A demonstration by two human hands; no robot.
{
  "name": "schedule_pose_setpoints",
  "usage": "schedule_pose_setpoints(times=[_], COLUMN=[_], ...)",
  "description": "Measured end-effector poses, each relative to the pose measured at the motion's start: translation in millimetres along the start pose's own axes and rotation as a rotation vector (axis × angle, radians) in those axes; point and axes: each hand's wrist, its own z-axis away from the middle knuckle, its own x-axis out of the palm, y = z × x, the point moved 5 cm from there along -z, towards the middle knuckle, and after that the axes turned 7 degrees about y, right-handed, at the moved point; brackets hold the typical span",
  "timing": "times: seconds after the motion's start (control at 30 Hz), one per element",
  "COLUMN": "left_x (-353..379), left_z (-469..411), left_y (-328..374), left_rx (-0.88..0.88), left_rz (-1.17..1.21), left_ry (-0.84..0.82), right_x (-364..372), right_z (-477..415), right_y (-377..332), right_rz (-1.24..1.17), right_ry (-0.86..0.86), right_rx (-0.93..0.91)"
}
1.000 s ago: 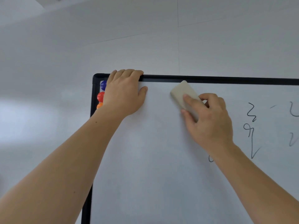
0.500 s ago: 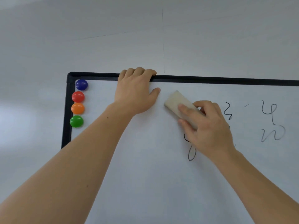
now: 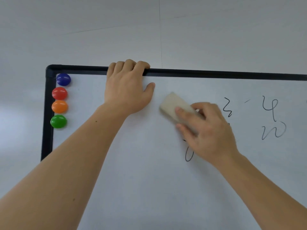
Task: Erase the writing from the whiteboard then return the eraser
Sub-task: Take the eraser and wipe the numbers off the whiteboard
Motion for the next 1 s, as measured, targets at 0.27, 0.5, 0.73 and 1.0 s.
schedule_pose_setpoints(times=[0.27,0.5,0.73,1.0], left_x=[3,13,23,32], left_z=[2,-5,-9,-9], left_y=[10,28,45,68], left_rx=[-0.001,-0.029,0.022,0.021], left_rz=[-0.081,-0.201,-0.193,-0.217], left_ry=[-0.038,-0.112,-0.16,-0.154], right_x=[-7,-13,-26,-19], right_z=[6,37,25,52], right_y=[28,-2,48,2], right_rz=[0.029,-0.043,0.037,-0.099], right_ry=[0.056,-0.066,-0.054,-0.144], right_rx=[0.245,-0.031,0.151,-0.092])
